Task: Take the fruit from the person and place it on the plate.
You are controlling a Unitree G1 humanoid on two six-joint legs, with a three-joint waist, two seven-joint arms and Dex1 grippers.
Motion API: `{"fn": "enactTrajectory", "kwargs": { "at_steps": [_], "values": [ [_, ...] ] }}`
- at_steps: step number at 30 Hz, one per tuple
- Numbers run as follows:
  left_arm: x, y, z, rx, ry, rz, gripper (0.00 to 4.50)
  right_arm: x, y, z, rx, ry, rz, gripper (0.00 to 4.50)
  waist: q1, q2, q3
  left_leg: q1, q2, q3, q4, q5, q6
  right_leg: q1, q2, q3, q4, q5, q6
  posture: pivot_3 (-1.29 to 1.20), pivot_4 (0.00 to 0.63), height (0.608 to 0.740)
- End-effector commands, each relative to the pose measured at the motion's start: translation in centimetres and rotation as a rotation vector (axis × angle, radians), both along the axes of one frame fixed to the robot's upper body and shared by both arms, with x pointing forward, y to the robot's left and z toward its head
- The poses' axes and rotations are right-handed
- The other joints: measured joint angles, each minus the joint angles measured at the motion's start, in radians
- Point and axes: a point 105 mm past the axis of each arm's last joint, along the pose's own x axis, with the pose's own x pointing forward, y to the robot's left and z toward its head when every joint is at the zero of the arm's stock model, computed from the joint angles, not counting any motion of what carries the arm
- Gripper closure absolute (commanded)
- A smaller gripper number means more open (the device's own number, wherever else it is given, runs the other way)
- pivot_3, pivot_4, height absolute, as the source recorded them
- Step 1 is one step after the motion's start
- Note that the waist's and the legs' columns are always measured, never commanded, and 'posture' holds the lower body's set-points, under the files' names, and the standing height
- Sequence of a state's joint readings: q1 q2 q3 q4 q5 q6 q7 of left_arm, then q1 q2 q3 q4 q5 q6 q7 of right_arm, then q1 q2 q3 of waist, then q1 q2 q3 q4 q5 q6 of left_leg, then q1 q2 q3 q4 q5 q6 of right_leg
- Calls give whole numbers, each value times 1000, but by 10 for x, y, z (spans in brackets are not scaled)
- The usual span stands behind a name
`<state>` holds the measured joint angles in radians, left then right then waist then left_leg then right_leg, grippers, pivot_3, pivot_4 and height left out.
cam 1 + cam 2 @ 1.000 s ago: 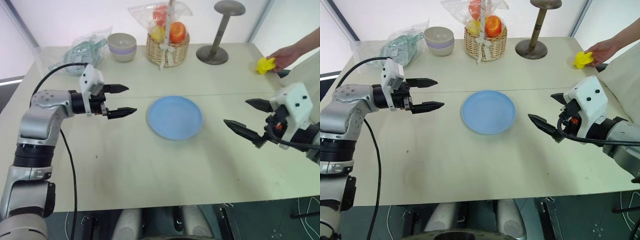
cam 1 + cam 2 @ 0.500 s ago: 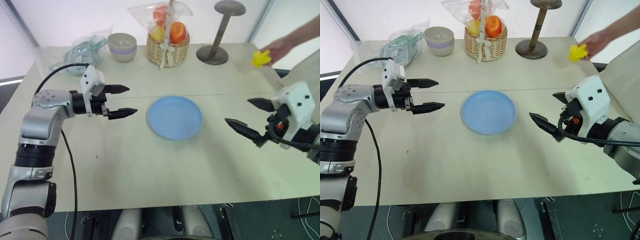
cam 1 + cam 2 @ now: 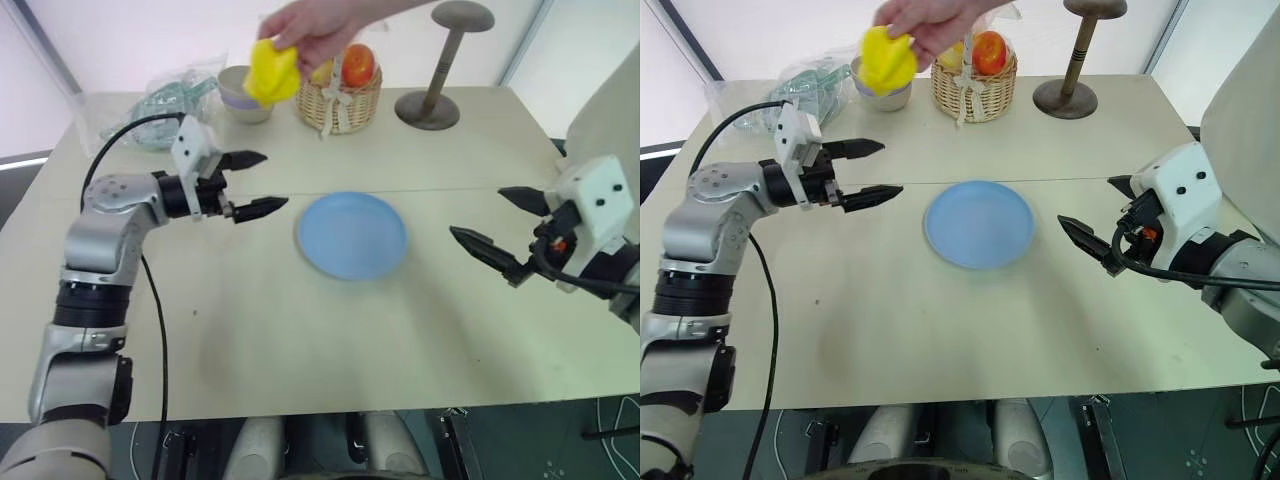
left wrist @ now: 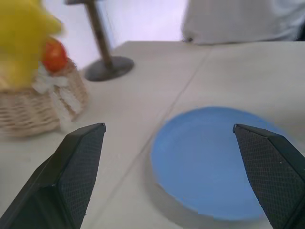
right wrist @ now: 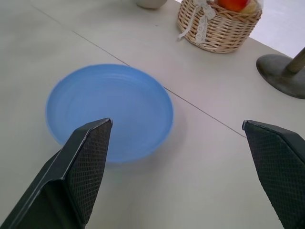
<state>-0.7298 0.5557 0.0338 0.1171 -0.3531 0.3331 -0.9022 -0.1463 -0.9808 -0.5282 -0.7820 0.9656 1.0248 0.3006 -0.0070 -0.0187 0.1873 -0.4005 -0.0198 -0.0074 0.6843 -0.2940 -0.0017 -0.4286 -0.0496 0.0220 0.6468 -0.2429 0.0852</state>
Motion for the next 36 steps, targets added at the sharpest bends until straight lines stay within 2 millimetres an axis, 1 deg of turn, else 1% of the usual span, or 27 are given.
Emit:
{"fn": "enactTrajectory", "kwargs": {
  "at_steps": [1,3,5,6,10,12,14,18,24,27,32,36],
  "values": [
    [7,10,31,-112,-158,206,0,-1,5,10,2,-57,15,25,0,0,0,0,0,0,0,0,0,0,0,0,0,0,0,0,150,740],
    [5,13,34,-148,-194,286,0,0,6,10,5,-58,19,25,-5,0,0,0,0,0,0,0,0,0,0,0,0,0,0,0,150,740],
    [3,21,34,-196,-211,394,0,1,6,9,6,-56,24,25,-5,0,0,0,0,0,0,0,0,0,0,1,0,0,0,0,150,740],
    [2,25,32,-205,-221,443,0,1,6,9,7,-55,25,25,-4,0,0,0,0,0,0,0,0,0,0,1,0,0,0,0,150,740],
    [-4,31,24,-226,-264,577,0,4,8,9,9,-55,32,25,0,0,0,1,0,0,0,0,0,0,0,1,1,0,0,0,150,740],
    [-2,38,24,-270,-274,663,0,6,8,9,10,-57,35,25,7,0,0,2,0,0,0,0,0,1,0,1,1,0,0,0,150,740],
    [1,40,24,-315,-270,713,0,6,8,10,10,-59,39,25,15,-1,0,2,0,0,1,0,0,2,0,0,1,0,0,0,150,740],
    [6,33,23,-380,-248,727,0,6,7,11,2,-61,40,25,23,-1,0,2,0,0,1,0,0,2,1,0,1,0,0,0,150,740],
    [13,21,21,-434,-208,702,0,5,6,13,-2,-71,33,25,21,-1,0,2,-1,0,1,0,0,2,1,0,1,0,0,0,150,740],
    [18,15,23,-521,-153,691,0,5,6,13,-5,-74,29,25,21,-1,0,2,-1,0,1,0,0,2,2,0,1,0,0,0,150,740],
    [25,12,22,-628,-74,710,0,4,6,13,-5,-75,23,25,20,-1,0,2,-1,0,1,0,0,2,2,0,1,0,0,0,150,740],
    [28,10,22,-654,-56,717,0,2,6,13,-6,-78,18,25,20,-1,0,2,-1,0,1,0,0,2,3,0,1,0,0,0,150,740]
  ]
}}
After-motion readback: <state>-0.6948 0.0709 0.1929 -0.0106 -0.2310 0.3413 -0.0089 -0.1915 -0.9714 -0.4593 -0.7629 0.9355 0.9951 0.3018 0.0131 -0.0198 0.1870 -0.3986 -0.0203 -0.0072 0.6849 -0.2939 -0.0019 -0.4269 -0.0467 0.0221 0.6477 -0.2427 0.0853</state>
